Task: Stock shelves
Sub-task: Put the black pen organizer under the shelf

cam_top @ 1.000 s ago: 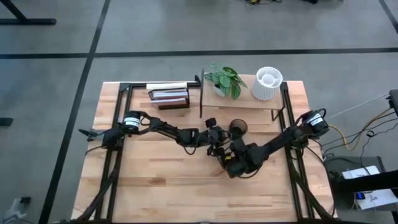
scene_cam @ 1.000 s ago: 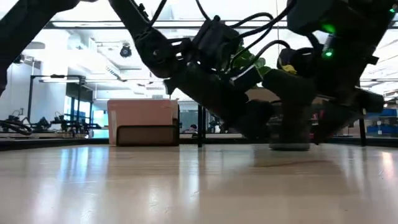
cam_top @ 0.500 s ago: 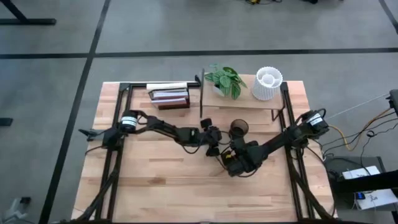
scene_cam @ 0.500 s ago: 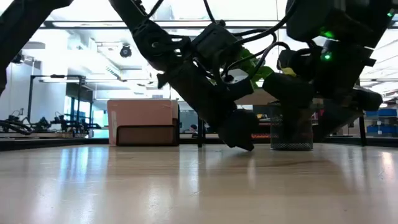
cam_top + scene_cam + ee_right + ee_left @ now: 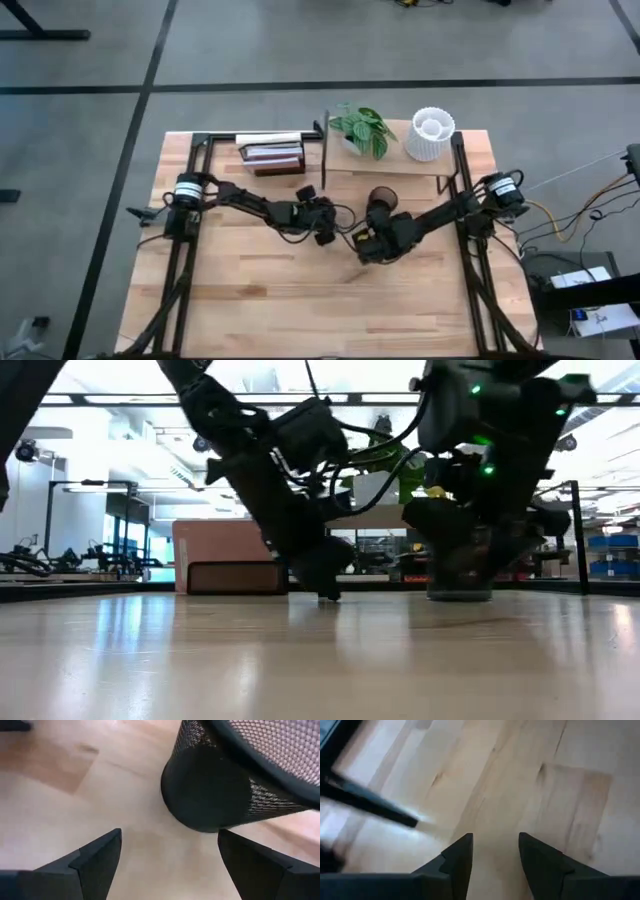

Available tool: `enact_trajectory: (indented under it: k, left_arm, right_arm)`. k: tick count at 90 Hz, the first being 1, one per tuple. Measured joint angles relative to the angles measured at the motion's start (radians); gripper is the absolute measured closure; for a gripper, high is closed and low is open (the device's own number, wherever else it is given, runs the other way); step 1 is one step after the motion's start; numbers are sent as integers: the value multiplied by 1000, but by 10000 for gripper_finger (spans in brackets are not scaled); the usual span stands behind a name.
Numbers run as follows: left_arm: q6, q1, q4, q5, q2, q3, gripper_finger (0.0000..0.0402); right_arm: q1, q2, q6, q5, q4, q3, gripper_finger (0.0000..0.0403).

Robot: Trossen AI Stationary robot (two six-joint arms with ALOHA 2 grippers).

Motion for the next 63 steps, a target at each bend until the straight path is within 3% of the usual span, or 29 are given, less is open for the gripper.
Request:
enact_trajectory:
  k: [32,63]
  left_arm:
    - [-121,-4,91,1,-27,-97,280]
    - [-122,-15,83,1,-26,-98,280]
  right_arm:
    - [-86,0,-96,76,29,0,97]
    - [-103,0,6,211,37,0,114]
